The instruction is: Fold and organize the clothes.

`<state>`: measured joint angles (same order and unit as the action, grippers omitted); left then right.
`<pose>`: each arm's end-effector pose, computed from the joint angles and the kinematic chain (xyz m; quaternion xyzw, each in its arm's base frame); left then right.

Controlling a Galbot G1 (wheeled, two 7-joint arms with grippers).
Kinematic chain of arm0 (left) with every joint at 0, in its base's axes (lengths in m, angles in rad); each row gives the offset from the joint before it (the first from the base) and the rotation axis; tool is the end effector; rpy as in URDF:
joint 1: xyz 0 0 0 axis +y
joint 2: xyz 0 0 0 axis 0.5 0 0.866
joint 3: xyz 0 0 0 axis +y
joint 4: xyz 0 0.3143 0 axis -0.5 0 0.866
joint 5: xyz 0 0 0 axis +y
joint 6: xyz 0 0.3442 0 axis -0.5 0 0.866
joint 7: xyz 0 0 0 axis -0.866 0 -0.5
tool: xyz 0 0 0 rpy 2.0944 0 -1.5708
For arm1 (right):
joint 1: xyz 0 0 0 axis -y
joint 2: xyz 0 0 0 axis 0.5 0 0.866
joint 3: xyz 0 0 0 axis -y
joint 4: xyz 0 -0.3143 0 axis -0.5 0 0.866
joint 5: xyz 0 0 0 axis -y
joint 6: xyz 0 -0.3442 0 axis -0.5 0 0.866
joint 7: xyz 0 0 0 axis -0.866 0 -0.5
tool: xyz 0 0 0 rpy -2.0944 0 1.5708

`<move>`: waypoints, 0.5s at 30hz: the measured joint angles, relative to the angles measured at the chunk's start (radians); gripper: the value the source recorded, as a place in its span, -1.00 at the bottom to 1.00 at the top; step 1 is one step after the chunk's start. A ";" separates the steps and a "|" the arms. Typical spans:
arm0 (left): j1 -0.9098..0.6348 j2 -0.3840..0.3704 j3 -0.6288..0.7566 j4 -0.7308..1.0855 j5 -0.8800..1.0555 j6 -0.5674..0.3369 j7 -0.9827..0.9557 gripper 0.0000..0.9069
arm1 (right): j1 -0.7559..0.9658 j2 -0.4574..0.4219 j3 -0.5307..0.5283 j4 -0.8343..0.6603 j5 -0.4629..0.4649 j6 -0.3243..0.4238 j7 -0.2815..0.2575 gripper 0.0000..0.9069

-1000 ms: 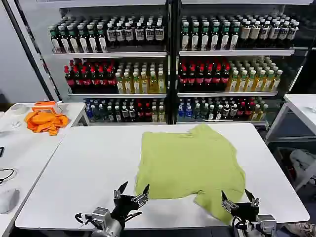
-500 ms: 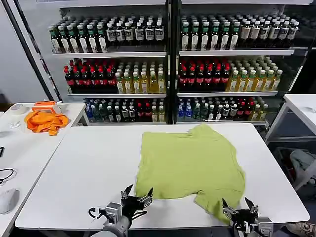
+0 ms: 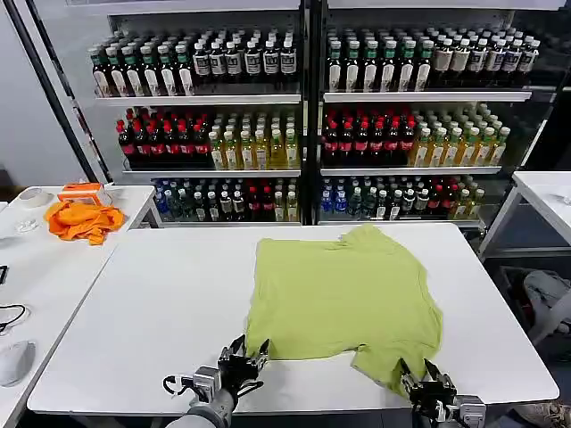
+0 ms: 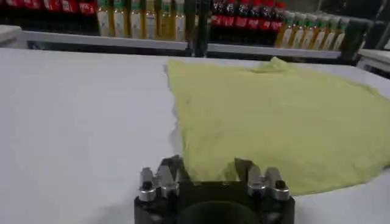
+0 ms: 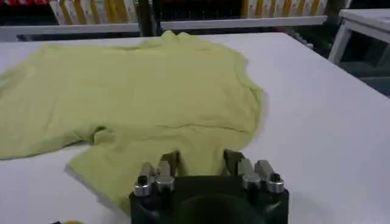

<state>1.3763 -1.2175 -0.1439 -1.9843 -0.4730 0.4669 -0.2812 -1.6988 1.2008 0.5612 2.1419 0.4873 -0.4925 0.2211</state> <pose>0.2106 -0.0487 -0.2891 -0.1239 -0.9519 0.0402 0.2775 0.1600 -0.0565 -0.2674 -0.0089 -0.9530 -0.0257 0.3016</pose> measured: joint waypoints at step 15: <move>0.010 0.003 -0.012 -0.001 -0.100 -0.033 0.037 -0.96 | -0.029 -0.005 0.011 0.042 0.034 0.044 -0.019 -1.00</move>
<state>1.3860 -1.2147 -0.1560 -1.9856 -0.5735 0.4341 -0.2440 -1.7277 1.1955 0.5724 2.1839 0.5217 -0.4484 0.2021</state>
